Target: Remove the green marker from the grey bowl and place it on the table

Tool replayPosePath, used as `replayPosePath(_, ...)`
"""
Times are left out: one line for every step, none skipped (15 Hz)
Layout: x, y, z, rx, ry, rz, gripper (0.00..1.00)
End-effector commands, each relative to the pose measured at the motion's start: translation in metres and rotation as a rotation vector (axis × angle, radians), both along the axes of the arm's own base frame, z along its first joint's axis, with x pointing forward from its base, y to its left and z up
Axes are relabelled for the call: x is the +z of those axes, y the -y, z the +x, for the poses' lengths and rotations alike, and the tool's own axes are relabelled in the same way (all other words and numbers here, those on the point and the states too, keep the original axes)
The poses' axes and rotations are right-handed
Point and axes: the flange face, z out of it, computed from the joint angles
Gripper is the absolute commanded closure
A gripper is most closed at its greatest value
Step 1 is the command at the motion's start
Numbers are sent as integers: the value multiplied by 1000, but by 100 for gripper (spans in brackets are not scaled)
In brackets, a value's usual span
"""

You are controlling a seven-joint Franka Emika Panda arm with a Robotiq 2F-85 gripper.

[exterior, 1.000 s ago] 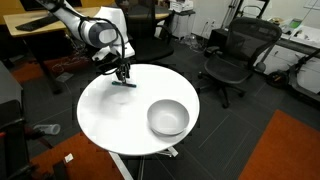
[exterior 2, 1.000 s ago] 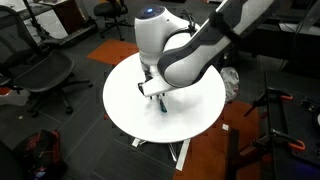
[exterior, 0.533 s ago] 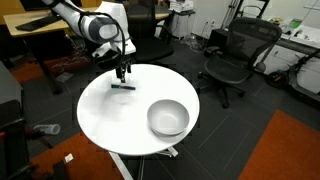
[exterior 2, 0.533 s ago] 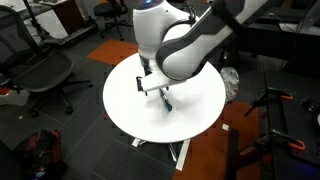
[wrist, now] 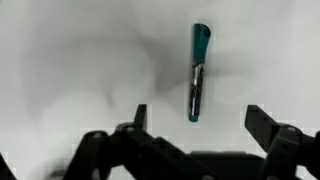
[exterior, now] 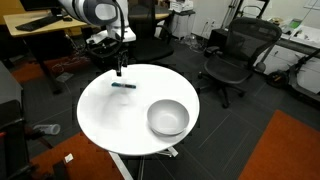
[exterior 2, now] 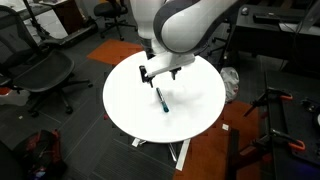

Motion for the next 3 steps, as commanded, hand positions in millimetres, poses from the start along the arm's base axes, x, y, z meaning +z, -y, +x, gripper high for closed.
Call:
replayPosePath(2, 0, 0, 6, 0, 1, 0)
replayPosePath(3, 1, -1, 8, 0, 2, 0)
replayPosePath(2, 1, -1, 8, -2, 2, 0)
